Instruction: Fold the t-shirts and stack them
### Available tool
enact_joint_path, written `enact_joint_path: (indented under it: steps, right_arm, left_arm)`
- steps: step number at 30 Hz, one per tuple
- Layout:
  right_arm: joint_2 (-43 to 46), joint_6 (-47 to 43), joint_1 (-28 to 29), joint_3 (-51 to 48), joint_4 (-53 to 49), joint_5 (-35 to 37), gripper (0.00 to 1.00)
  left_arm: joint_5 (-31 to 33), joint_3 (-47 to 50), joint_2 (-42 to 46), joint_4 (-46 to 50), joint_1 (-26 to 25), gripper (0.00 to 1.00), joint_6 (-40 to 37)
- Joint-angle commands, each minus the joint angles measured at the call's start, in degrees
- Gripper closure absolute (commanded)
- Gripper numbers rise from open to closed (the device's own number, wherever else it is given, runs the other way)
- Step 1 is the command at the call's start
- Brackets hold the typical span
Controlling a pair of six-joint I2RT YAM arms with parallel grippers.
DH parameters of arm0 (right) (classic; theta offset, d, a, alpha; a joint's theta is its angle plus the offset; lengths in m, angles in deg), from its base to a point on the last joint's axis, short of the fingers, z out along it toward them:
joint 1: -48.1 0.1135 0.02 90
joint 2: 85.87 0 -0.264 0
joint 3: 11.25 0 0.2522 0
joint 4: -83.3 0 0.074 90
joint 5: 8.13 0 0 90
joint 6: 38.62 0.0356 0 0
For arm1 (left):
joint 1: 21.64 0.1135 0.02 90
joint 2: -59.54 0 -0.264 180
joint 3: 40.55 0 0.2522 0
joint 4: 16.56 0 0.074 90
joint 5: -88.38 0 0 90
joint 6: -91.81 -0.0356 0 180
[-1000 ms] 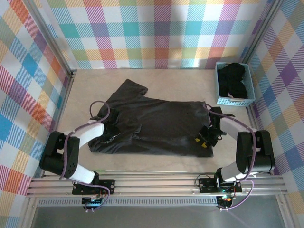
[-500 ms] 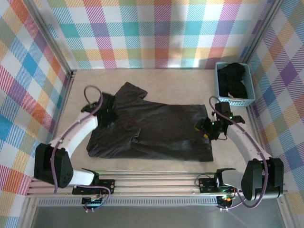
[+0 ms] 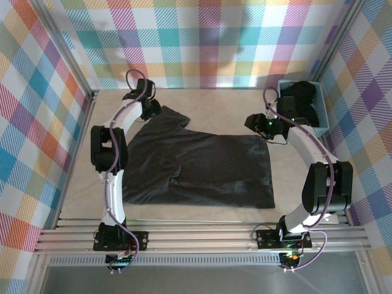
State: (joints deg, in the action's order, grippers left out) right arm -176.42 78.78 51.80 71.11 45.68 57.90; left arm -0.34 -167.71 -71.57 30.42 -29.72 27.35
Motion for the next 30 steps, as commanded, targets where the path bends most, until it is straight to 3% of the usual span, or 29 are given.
enact_joint_path:
  steps: [1, 7, 13, 19, 30]
  right_arm:
    - [-0.4, -1.69, -0.38, 1.47, 1.33, -3.48, 0.45]
    - [-0.05, -1.03, -0.44, -0.65, 2.56, -4.74, 0.45]
    - [0.19, -0.08, -0.5, -2.15, 3.6, -5.23, 0.45]
    - [-0.39, 0.44, -0.47, -1.93, 4.25, -5.76, 0.46]
    - [0.92, 0.63, -0.46, -3.38, 4.59, -5.72, 0.46]
  left_arm:
    - [-2.07, -10.21, -6.83, -1.16, 1.09, 0.5, -3.16]
    - [-2.73, -29.81, -20.76, 3.91, 1.22, 0.47, -3.74]
    - [-6.97, -30.36, -24.14, 2.01, 2.08, 0.46, -0.43]
    - [-8.13, -30.53, -25.46, 4.29, -0.19, 0.48, -0.05]
    - [-4.62, -32.49, -26.26, 9.75, -2.39, 0.67, -2.52]
